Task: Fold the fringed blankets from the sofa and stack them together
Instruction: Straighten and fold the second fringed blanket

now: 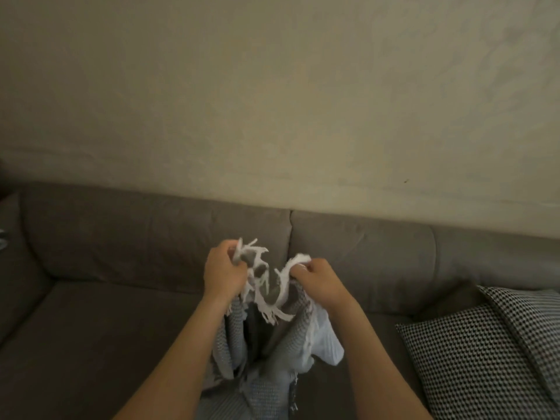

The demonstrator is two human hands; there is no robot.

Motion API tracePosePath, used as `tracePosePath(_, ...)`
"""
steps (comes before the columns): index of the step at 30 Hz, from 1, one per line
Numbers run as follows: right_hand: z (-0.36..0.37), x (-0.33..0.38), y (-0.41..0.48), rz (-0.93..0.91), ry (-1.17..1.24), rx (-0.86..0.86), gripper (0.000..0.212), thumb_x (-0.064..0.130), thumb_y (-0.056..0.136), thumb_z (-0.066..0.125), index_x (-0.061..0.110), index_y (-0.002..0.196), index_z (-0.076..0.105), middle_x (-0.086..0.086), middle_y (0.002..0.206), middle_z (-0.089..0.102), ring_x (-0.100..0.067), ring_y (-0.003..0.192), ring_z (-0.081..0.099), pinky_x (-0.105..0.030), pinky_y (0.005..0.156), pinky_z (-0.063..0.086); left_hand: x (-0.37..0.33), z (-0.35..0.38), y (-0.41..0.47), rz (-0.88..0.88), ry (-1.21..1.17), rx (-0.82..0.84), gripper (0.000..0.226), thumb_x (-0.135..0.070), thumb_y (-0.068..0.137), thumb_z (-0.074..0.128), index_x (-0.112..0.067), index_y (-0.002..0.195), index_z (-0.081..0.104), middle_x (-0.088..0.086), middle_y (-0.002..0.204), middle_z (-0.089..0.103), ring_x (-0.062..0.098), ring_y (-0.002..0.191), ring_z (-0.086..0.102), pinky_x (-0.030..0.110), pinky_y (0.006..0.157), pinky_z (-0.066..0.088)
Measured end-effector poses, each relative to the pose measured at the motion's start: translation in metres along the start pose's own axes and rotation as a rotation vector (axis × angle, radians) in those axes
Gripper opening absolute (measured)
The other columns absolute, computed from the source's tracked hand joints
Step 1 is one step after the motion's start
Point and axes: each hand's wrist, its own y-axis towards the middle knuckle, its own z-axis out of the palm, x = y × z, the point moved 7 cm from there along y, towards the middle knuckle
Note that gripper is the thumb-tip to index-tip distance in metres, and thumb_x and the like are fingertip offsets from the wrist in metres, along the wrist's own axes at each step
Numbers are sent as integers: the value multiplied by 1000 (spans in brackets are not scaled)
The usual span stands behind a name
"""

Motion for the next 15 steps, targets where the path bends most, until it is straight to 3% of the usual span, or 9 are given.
tracePosePath(3, -1, 15, 0, -62, 31, -36, 39, 18, 92, 65, 8, 61, 42, -6, 59, 33, -16, 58, 32, -27, 51, 29, -9, 29, -17, 161, -59, 414, 63, -24, 79, 87, -38, 136, 63, -15, 131, 64, 4, 120, 62, 32, 103, 53)
tracePosePath(4, -3, 15, 1, -55, 21, -77, 41, 22, 91, 67, 13, 60, 43, -3, 57, 35, -14, 56, 34, -27, 51, 30, -14, 38, -24, 189, -73, 545, 68, -33, 75, 91, -40, 137, 63, -17, 131, 67, 3, 121, 65, 35, 104, 54)
tracePosePath(6, -4, 11, 2, -36, -18, -133, 43, 29, 87, 70, 18, 58, 40, 2, 54, 36, -11, 53, 33, -29, 50, 29, -23, 50, -37, 215, -80, 685, 56, -47, 76, 92, -35, 126, 71, -13, 120, 76, 5, 113, 71, 36, 100, 57)
tracePosePath(9, -1, 6, 2, -28, -97, -106, 40, 27, 82, 71, 5, 58, 48, 2, 52, 44, -10, 50, 38, -27, 48, 32, -23, 55, -37, 243, -39, 638, 23, -47, 92, 75, -28, 106, 77, -5, 99, 79, 9, 96, 75, 43, 88, 61)
tracePosePath(10, 1, 5, 2, -31, -116, -73, 41, 28, 84, 72, 0, 63, 52, -1, 54, 46, -11, 52, 38, -28, 49, 32, -20, 53, -33, 252, 2, 589, 23, -46, 97, 67, -25, 102, 76, -2, 94, 78, 10, 92, 75, 48, 86, 60)
tracePosePath(13, 7, 4, 4, -58, -207, 60, 38, 24, 92, 65, -9, 76, 56, -11, 63, 45, -14, 61, 37, -32, 56, 30, -14, 46, -23, 254, 118, 455, 25, -31, 104, 52, -25, 105, 76, -4, 94, 77, 14, 91, 73, 46, 84, 59)
tracePosePath(15, 11, 3, 4, -57, -288, 99, 33, 17, 89, 60, -11, 74, 52, -15, 64, 43, -17, 62, 34, -33, 57, 27, -18, 43, -21, 269, 169, 385, 28, -28, 101, 44, -24, 102, 71, -2, 95, 75, 19, 89, 71, 48, 80, 58)
